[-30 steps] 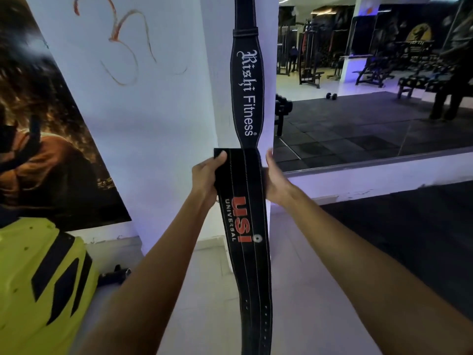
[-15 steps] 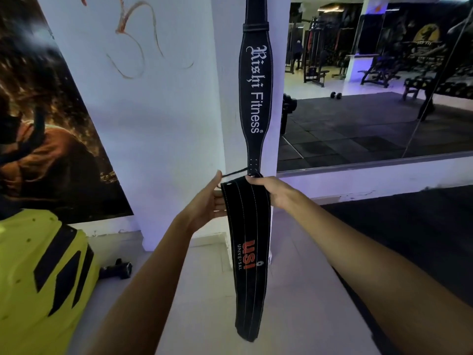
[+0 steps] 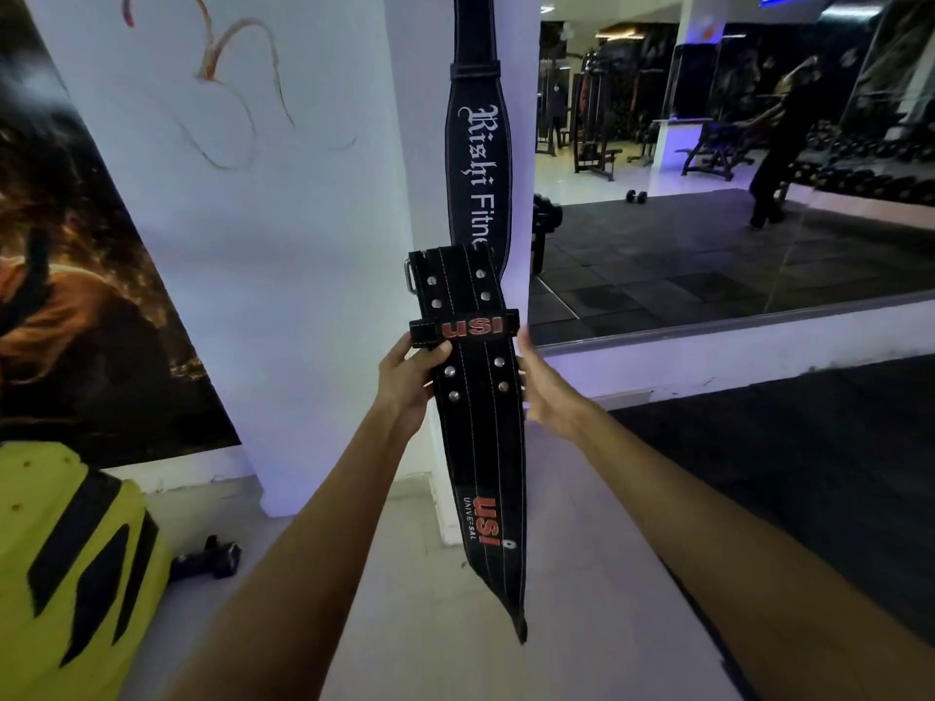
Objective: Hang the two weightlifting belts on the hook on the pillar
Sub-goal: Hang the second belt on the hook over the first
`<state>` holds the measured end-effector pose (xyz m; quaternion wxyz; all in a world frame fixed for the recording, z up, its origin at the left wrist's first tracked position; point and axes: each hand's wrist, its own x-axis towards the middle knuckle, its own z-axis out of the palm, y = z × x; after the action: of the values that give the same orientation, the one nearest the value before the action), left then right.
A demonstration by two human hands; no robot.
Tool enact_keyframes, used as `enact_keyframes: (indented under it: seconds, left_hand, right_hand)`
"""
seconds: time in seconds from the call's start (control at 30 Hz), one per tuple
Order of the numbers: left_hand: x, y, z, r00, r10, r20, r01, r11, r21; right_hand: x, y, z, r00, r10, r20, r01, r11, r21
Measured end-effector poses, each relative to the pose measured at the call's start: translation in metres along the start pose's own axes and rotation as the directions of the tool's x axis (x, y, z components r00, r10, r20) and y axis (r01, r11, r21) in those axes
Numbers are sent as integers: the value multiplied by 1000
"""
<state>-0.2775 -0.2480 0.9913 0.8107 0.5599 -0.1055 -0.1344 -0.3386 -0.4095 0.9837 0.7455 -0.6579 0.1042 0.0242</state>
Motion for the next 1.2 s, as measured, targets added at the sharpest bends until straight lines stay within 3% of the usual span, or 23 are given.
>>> enact_keyframes:
  seconds: [0.1, 0.17, 0.3, 0.37, 0.53, 0.6, 0.73, 0.8, 0.87, 0.93, 1.0, 1.2]
  left_hand:
    - [-4, 3, 1, 995, 70, 74, -74, 996, 58]
    - [-8, 3, 0, 987, 93, 132, -108, 987, 117]
    - [-13, 6, -6, 970, -12, 244, -44, 974, 223]
    - [-10, 22, -6, 965, -54, 256, -19, 962, 273]
    - [6, 54, 14, 990, 109, 95, -136, 928, 347]
    - [3, 47, 9, 985, 114, 128, -151, 931, 331]
    - [1, 52, -8, 957, -54, 284, -70, 911, 408]
    - [2, 67, -1, 979, -28, 204, -37, 950, 309]
    - [4, 74, 13, 1000, -17, 26, 12, 986, 165]
    - [2, 74, 26, 996, -40, -77, 46, 995, 90]
    - [-1, 69, 33, 996, -33, -82, 39, 997, 74]
    - [-6, 70, 40, 982, 175, 66, -181, 979, 92]
  right_hand:
    - [9, -32, 2, 986, -122, -111, 131, 988, 81]
    - [11, -52, 4, 974, -185, -130, 191, 981, 34]
    - [12, -55, 7, 930, -281, -237, 301, 952, 54]
    - [13, -45, 10, 930, -292, -223, 313, 947, 67]
    - [11, -32, 27, 937, -298, -181, 319, 943, 98]
    - [10, -34, 28, 925, -320, -204, 343, 935, 92]
    - [9, -33, 22, 938, -305, -166, 317, 947, 49]
    - [10, -32, 22, 948, -298, -115, 298, 954, -14]
    - [8, -38, 25, 956, -287, -65, 281, 956, -88]
    - [2, -52, 32, 970, -239, -50, 235, 969, -77]
    - [2, -66, 34, 965, -229, -125, 228, 973, -24]
    - [7, -74, 25, 852, -448, -269, 460, 888, -24]
